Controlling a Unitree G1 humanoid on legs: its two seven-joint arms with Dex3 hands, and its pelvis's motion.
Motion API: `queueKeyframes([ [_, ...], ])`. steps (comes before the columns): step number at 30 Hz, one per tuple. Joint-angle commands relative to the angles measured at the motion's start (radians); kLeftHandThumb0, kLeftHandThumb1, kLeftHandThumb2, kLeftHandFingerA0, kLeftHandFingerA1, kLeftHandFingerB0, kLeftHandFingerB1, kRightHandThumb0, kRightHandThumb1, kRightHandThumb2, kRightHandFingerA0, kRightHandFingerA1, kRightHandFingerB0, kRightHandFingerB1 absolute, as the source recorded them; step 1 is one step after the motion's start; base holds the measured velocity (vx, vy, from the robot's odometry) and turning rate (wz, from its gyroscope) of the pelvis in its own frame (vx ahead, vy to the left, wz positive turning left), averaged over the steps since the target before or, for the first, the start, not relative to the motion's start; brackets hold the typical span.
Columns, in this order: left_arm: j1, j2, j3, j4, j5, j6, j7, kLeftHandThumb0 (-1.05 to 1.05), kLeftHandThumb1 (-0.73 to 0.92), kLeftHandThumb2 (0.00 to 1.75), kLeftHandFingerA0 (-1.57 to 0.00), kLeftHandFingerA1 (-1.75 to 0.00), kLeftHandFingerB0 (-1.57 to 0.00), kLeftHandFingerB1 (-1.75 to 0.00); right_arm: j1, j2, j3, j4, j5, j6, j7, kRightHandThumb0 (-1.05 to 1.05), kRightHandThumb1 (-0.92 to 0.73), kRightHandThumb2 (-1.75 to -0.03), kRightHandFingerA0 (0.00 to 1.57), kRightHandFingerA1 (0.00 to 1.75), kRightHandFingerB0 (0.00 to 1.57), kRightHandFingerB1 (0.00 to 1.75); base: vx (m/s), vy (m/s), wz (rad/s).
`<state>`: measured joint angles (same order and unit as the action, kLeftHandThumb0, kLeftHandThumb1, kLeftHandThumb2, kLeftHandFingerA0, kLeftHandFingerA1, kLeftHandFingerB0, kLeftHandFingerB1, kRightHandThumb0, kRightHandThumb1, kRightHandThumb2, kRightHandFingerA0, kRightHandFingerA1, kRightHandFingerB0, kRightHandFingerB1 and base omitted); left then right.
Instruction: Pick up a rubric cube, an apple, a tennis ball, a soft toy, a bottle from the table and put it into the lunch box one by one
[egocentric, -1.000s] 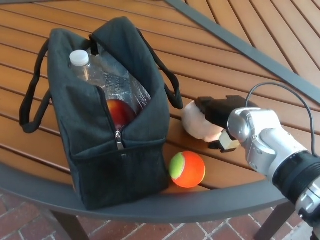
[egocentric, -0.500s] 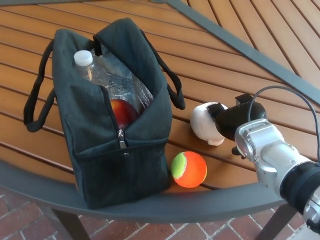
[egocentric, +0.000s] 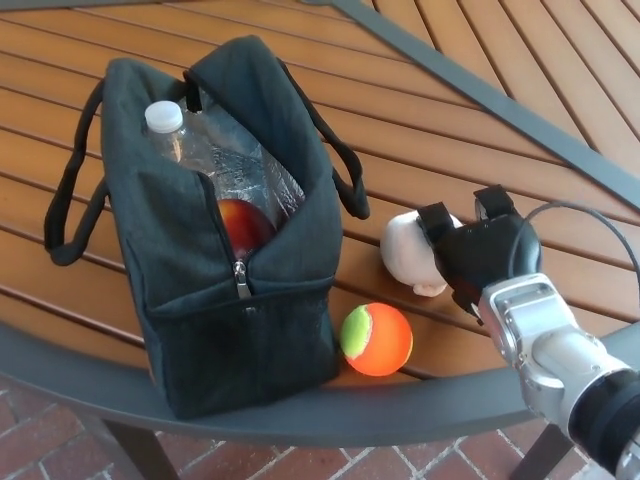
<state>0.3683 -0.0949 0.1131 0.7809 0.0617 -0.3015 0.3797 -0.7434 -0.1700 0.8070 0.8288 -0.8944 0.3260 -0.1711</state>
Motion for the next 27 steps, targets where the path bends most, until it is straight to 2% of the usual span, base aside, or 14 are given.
queueKeyframes([
  [1, 0.033, 0.020, -0.011, 0.001, 0.011, -0.103, -0.027, 0.11, 0.49, 1.13, -1.12, -1.20, -0.98, -1.05, 0.110, 0.012, -0.055, 0.044, 0.027, -0.100, -0.252, -0.42, -0.76, -0.70, 0.95, 1.67, 0.70, 0.71, 0.00, 0.000, 0.00],
  [2, 0.034, 0.024, -0.013, 0.010, 0.011, -0.125, -0.031, 0.11, 0.49, 1.13, -1.12, -1.20, -0.98, -1.05, 0.116, 0.019, -0.066, 0.047, 0.033, -0.120, -0.271, -0.42, -0.76, -0.70, 0.95, 1.67, 0.70, 0.71, 0.00, 0.000, 0.00],
  [3, 0.036, 0.025, -0.017, 0.005, 0.018, -0.121, -0.023, 0.05, 0.50, 1.10, -1.13, -1.19, -0.98, -1.04, 0.118, 0.020, -0.063, 0.057, 0.028, -0.142, -0.297, -0.41, -0.83, -0.64, 0.97, 1.66, 0.74, 0.87, 0.00, 0.000, 0.00],
  [4, 0.040, 0.025, -0.022, -0.004, 0.027, -0.111, -0.012, 0.05, 0.50, 1.10, -1.13, -1.19, -0.98, -1.04, 0.118, 0.022, -0.059, 0.072, 0.019, -0.166, -0.327, -0.41, -0.83, -0.64, 0.97, 1.66, 0.74, 0.87, 0.00, 0.000, 0.00],
  [5, 0.037, 0.023, -0.018, -0.001, 0.021, -0.109, -0.014, 0.07, 0.52, 1.08, -1.13, -1.18, -0.99, -1.04, 0.120, 0.022, -0.053, 0.081, 0.009, -0.178, -0.357, -0.41, -0.72, -0.66, 0.99, 1.69, 0.79, 0.91, 0.00, 0.000, 0.00],
  [8, 0.033, 0.021, -0.012, 0.006, 0.008, -0.109, -0.021, 0.07, 0.52, 1.08, -1.13, -1.18, -0.99, -1.04, 0.120, 0.026, -0.049, 0.104, -0.004, -0.198, -0.405, -0.41, -0.72, -0.66, 0.99, 1.69, 0.79, 0.91, 0.00, 0.000, 0.00],
  [9, 0.034, 0.019, -0.012, -0.005, 0.008, -0.096, -0.017, 0.05, 0.54, 1.03, -1.08, -1.18, -0.96, -1.02, 0.131, 0.014, -0.054, 0.100, 0.002, -0.230, -0.428, -0.35, -0.58, -0.62, 0.94, 1.69, 0.85, 0.76, 0.00, 0.000, 0.00],
  [12, 0.036, 0.018, -0.011, -0.022, 0.008, -0.077, -0.012, 0.05, 0.54, 1.03, -1.08, -1.18, -0.96, -1.02, 0.144, 0.000, -0.062, 0.105, 0.011, -0.283, -0.472, -0.35, -0.58, -0.62, 0.94, 1.69, 0.85, 0.76, 0.00, 0.000, 0.00],
  [13, 0.035, 0.017, -0.010, -0.012, 0.006, -0.089, -0.014, 0.06, 0.54, 1.03, -1.13, -1.19, -0.97, -1.04, 0.158, -0.007, -0.075, 0.100, 0.022, -0.309, -0.491, -0.36, -0.46, -0.94, 1.26, 1.37, 0.80, 0.87, 0.00, 0.000, 0.00],
  [16, 0.035, 0.017, -0.009, -0.008, 0.005, -0.093, -0.014, 0.06, 0.54, 1.03, -1.13, -1.19, -0.97, -1.04, 0.162, -0.009, -0.084, 0.107, 0.023, -0.329, -0.507, -0.36, -0.46, -0.94, 1.26, 1.37, 0.80, 0.87, 0.00, 0.000, 0.00],
  [17, 0.033, 0.020, -0.011, -0.006, 0.009, -0.092, -0.012, 0.05, 0.55, 1.01, -1.09, -1.15, -0.94, -1.00, 0.174, -0.019, -0.088, 0.096, 0.024, -0.341, -0.513, -0.30, -0.59, -0.63, 0.90, 1.69, 0.86, 0.80, 0.00, 0.000, 0.00],
  [22, 0.028, 0.018, -0.006, 0.002, 0.007, -0.105, -0.003, 0.07, 0.52, 1.03, -1.11, -1.17, -0.97, -1.02, 0.202, -0.044, -0.104, 0.073, 0.022, -0.385, -0.536, -0.30, -0.59, -0.61, 0.92, 1.71, 0.86, 0.85, 0.00, 0.000, 0.00],
  [23, 0.027, 0.019, -0.003, -0.003, 0.000, -0.096, -0.012, 0.06, 0.54, 1.06, -1.11, -1.19, -0.95, -1.03, 0.219, -0.047, -0.122, 0.058, 0.039, -0.399, -0.551, -0.25, -0.57, -0.84, 0.81, 1.67, 0.74, 1.35, 0.00, 0.000, 0.00],
  [27, 0.027, 0.020, -0.002, -0.018, 0.001, -0.079, -0.011, 0.05, 0.55, 1.02, -1.11, -1.19, -0.96, -1.03, 0.263, -0.039, -0.184, 0.029, 0.074, -0.415, -0.623, -0.21, -0.52, -0.90, 0.80, 1.73, 0.73, 1.38, 0.00, 0.000, 0.00],
])
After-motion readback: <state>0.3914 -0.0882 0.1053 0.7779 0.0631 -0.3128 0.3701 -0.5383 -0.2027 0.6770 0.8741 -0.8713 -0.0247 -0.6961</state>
